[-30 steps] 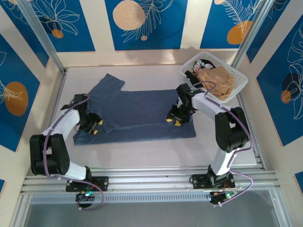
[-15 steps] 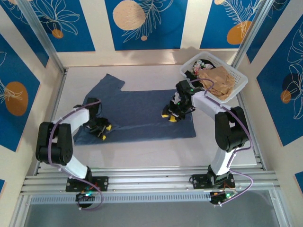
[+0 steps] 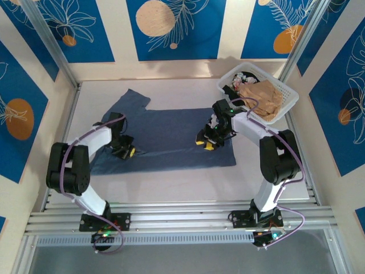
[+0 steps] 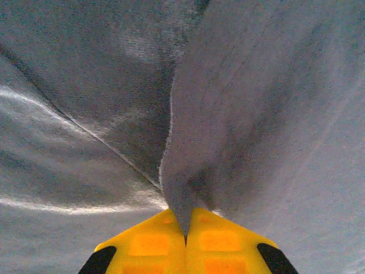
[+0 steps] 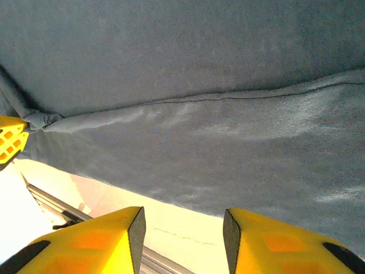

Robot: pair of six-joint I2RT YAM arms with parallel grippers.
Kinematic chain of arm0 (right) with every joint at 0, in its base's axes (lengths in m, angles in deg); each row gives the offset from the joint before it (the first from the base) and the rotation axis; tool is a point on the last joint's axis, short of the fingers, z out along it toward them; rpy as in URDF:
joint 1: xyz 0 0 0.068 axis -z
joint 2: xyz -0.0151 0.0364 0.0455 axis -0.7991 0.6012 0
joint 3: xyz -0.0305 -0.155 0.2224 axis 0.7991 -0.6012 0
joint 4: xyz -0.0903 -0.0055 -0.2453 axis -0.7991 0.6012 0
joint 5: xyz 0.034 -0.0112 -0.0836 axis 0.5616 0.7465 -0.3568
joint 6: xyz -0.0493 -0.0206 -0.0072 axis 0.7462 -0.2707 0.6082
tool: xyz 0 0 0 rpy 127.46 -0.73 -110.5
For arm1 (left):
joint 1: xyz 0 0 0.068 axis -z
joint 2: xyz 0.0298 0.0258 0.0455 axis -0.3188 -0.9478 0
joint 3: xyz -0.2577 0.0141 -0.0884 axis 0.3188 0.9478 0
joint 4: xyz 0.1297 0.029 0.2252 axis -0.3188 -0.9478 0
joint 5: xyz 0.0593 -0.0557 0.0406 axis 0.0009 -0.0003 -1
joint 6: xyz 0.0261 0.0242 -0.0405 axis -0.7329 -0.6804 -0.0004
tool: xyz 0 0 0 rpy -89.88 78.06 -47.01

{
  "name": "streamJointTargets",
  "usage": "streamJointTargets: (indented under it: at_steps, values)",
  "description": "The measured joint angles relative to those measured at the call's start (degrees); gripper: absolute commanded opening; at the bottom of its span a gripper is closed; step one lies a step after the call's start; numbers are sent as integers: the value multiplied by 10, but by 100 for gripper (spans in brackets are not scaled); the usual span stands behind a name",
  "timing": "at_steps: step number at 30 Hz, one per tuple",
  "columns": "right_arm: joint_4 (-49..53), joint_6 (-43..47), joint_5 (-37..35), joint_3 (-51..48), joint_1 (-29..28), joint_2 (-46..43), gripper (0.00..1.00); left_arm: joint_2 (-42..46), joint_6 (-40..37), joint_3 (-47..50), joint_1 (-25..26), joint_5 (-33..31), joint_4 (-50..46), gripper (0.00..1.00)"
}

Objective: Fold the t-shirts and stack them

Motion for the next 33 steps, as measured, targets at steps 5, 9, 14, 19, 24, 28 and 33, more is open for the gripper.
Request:
streamJointTargets:
  at_steps: [5,9,14,19,24,28,33]
  values:
    - [0,-4,0,0,0,0,43,-12,-24,-65,14,-21,-28,0]
    - [0,-4,0,0,1,0,43,-45,-54,-129,32,-32,-42,0]
    - [0,-4,0,0,4,0,43,-103,-105,-195,59,-51,-79,0]
    - [1,-4,1,0,8,0,43,-151,-156,-252,90,-74,-110,0]
    - [3,-4,1,0,9,0,43,-195,-206,-315,112,-99,-139,0]
    - [2,-4,1,0,9,0,43,-233,-247,-356,125,-118,-155,0]
    - [3,-4,3,-1,10,0,43,-271,-286,-386,131,-137,-181,56]
